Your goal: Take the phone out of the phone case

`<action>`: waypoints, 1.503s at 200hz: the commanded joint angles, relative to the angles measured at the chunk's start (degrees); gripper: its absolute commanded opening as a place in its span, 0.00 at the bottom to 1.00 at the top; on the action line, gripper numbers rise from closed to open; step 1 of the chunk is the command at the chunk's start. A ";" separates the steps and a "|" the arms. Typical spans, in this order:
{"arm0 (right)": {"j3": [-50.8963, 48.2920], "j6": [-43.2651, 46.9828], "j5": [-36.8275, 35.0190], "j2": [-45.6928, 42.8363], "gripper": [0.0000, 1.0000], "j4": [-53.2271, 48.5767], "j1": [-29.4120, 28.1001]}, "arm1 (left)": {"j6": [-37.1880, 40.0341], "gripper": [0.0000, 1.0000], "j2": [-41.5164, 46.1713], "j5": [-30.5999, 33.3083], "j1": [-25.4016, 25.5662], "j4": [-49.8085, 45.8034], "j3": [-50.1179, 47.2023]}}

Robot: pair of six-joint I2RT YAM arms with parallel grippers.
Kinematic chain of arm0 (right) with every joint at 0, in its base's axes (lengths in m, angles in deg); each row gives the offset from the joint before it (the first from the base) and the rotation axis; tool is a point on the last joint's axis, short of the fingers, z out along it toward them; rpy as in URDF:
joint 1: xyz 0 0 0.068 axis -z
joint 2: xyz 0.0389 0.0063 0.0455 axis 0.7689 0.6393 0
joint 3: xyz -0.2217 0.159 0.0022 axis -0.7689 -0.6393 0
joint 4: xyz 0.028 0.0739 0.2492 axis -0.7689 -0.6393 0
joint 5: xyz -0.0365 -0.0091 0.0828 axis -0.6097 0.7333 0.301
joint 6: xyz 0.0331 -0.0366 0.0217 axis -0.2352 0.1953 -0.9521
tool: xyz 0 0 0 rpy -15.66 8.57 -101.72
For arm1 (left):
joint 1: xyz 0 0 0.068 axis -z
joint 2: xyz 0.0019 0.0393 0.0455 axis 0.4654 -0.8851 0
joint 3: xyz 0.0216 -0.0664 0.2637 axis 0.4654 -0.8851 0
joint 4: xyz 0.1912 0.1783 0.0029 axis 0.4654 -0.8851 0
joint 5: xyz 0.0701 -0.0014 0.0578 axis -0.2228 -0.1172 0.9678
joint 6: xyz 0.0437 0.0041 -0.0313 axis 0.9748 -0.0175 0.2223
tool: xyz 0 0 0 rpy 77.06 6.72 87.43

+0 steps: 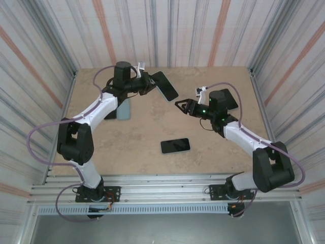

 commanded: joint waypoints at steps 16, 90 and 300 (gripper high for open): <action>-4.39 -18.52 -7.57 -1.36 0.63 17.39 -4.33 | -7.07 0.11 4.66 -2.85 -0.09 8.75 -2.04; -6.32 -27.89 -9.98 0.36 0.48 29.41 -8.91 | -9.44 0.11 6.16 -2.21 0.34 10.60 -3.76; -5.74 -25.59 -9.60 3.37 0.17 37.53 -9.29 | -21.85 0.06 11.03 -0.41 2.44 19.17 -7.01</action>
